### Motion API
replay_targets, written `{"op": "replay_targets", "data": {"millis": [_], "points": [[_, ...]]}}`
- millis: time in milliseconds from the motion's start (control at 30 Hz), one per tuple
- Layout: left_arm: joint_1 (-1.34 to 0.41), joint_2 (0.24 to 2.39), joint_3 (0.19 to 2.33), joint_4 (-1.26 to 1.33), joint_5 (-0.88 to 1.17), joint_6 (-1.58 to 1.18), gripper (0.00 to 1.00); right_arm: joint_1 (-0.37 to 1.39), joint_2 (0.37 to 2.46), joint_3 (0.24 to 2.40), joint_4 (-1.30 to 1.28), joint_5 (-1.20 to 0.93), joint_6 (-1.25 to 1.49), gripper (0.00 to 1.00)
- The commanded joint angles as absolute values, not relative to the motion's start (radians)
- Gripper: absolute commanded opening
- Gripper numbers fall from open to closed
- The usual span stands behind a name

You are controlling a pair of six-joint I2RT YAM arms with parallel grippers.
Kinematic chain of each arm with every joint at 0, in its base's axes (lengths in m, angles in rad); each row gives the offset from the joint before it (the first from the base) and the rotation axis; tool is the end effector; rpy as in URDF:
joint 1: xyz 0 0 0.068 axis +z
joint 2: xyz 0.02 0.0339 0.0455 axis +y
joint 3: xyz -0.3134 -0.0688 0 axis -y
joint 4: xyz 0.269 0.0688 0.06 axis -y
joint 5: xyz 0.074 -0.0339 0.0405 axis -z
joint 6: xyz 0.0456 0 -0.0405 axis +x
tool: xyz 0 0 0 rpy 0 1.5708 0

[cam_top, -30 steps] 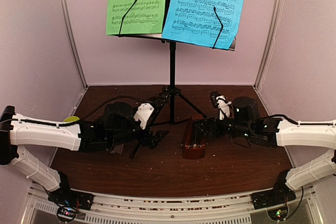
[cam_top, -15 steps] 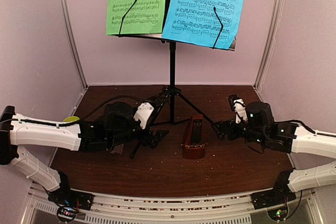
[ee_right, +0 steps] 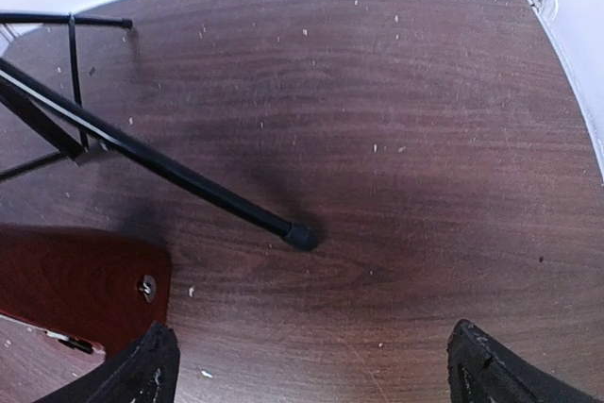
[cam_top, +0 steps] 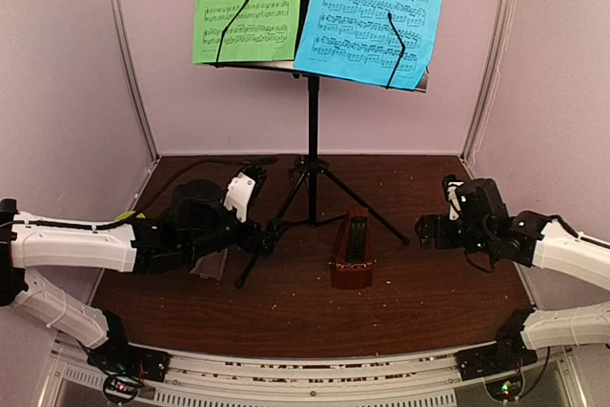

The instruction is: Set up the instrument practice props

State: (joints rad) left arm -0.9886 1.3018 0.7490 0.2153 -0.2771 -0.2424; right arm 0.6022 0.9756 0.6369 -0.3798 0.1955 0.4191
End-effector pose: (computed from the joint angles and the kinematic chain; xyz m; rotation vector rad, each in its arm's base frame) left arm 0.1800 -0.2507 0.2864 0.5249 1.8636 -0.5692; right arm 0.1759 0.1101 0.2621 -0.1078 2.2897 0.3122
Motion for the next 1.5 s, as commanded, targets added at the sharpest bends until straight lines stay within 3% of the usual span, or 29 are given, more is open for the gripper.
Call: {"op": "replay_targets", "data": {"millis": [0, 600, 833, 1067, 1467], "points": [[-0.959, 1.246, 0.715, 0.272, -0.306, -0.306, 0.98, 0.555, 0.945, 0.722, -0.410, 0.142, 0.426, 1.00], [-0.566, 1.082, 0.802, -0.097, -0.221, -0.482, 0.98, 0.488, 1.004, 0.985, -0.444, -0.027, 0.404, 1.00], [-0.430, 1.034, 0.888, -0.258, -0.105, -0.501, 0.98, 0.488, 0.949, 0.916, -0.304, -0.158, 0.435, 1.00], [-0.383, 1.038, 0.993, -0.494, -0.134, -0.478, 0.98, 0.488, 0.938, 0.839, -0.258, -0.239, 0.474, 1.00], [-0.383, 1.036, 0.850, -0.476, -0.099, -0.602, 0.98, 0.490, 0.875, 0.641, -0.128, -0.204, 0.508, 1.00]]}}
